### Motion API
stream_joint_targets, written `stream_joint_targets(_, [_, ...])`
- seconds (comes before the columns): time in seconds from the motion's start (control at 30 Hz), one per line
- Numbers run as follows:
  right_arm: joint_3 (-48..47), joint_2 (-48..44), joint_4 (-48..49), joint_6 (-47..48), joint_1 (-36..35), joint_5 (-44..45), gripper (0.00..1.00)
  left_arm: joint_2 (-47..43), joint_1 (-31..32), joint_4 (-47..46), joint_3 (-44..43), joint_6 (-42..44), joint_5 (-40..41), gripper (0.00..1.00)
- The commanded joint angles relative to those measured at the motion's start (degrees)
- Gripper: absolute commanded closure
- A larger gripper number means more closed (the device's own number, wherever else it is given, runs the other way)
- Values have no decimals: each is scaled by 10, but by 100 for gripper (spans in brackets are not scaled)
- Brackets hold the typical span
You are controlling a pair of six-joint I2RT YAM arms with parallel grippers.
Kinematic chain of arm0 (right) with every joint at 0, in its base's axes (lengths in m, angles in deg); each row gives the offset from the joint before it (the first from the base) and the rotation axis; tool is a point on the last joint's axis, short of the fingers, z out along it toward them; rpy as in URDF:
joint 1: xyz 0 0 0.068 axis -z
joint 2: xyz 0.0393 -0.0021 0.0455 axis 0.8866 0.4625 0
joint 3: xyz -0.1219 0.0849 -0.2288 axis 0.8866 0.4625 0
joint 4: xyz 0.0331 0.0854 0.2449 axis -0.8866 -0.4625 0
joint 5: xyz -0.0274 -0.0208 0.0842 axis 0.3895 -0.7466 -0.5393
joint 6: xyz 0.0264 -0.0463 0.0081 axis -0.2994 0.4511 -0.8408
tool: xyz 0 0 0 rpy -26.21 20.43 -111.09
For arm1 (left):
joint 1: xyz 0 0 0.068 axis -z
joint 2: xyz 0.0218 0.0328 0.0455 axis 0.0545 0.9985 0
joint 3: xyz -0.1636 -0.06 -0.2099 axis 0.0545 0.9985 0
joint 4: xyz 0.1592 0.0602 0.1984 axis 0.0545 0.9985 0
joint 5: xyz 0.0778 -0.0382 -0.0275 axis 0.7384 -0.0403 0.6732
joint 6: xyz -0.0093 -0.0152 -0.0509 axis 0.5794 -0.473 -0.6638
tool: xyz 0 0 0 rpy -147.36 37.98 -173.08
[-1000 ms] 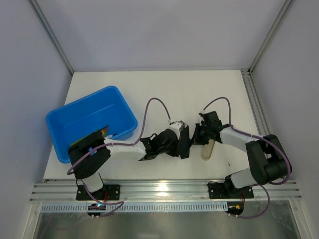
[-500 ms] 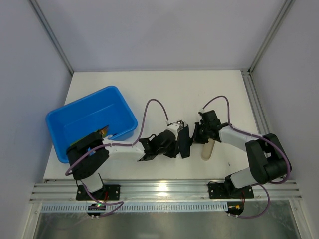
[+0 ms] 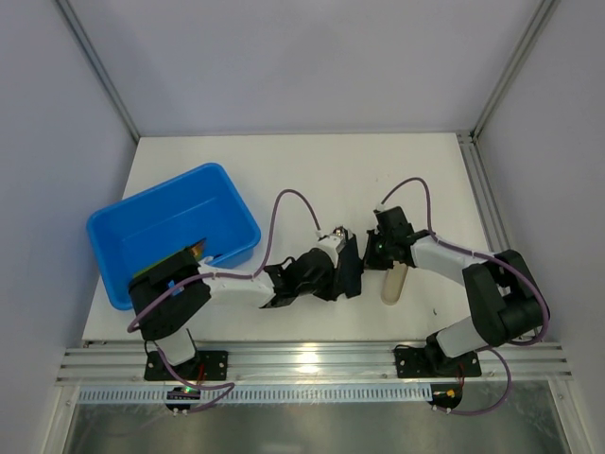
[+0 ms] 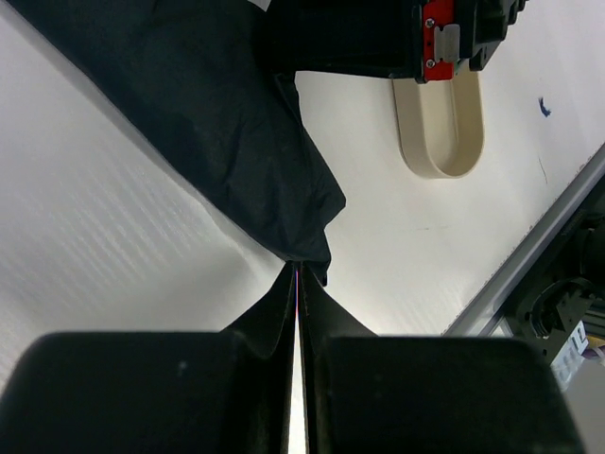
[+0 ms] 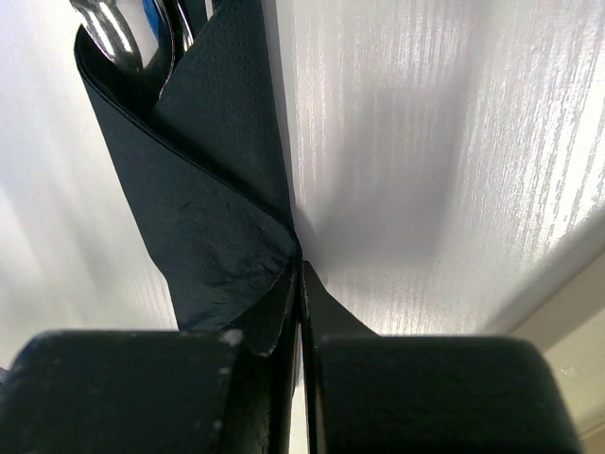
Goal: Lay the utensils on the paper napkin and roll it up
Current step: Roll the napkin at the center of the board.
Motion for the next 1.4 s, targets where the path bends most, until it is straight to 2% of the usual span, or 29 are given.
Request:
stream_joint_targets(0.0, [5,27,-31,4,-4,43,96,21,1,-40,-17,12,-3,100])
stream_joint_targets(0.43, [7,22,-27,4,-7,29,97,67,1,-70,-45,18,-19,100])
stream_joint_targets(0.57, [4,27,-25,3,-10,27,96,81,1,-54,-57,16,-19,100])
stream_joint_targets(0.87, [4,29,-24,5,-11,29,97,1,-2,-1,-58,49,12,100])
stream_joint_targets(1.03, [3,21,-28,9,-11,29,96,1,-40,-32,-49,35,-55,100])
stream_joint_targets(1.17, [-1,19,-30,10,-12,28,96,23,-70,-117,-30,10,-128,100])
stream_joint_targets(1.37, [-4,20,-30,9,-12,19,96,62,-77,-197,-10,-18,-176,100])
